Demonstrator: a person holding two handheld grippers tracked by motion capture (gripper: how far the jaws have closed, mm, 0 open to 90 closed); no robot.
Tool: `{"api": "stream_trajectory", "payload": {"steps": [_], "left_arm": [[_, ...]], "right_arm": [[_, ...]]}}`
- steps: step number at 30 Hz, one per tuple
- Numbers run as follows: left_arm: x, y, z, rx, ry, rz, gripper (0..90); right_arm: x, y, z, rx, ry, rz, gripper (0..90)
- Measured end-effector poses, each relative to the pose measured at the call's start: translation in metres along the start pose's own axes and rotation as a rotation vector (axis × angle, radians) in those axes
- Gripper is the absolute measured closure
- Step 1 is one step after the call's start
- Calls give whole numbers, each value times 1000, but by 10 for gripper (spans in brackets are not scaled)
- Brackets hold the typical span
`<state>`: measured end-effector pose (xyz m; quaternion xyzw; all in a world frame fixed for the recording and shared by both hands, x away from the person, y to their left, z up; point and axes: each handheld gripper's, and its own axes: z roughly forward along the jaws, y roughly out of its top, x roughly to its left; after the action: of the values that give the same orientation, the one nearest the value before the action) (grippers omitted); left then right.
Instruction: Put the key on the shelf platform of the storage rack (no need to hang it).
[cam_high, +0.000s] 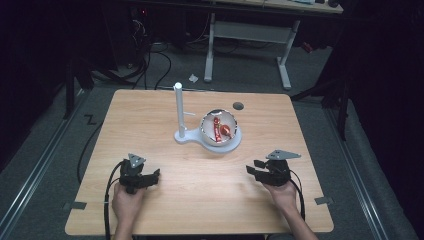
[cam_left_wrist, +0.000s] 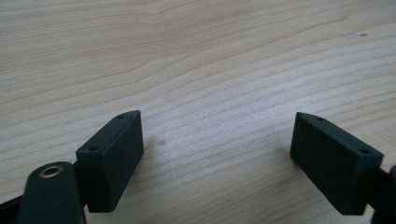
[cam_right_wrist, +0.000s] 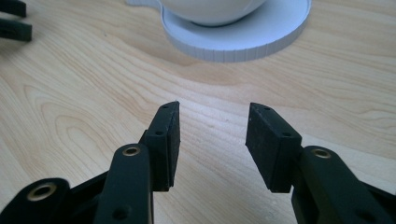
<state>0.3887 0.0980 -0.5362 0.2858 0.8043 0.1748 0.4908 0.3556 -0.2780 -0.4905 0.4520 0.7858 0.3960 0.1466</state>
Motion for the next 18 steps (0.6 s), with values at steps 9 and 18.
{"api": "stream_trajectory", "payload": {"steps": [9,18], "left_arm": [[0,0,0,0,0,1,178],[0,0,0,0,0,0,178]], "right_arm": [[5,-9,19,45,-17,-42,540],[6,-19,36,65,-58,-53,498]]}}
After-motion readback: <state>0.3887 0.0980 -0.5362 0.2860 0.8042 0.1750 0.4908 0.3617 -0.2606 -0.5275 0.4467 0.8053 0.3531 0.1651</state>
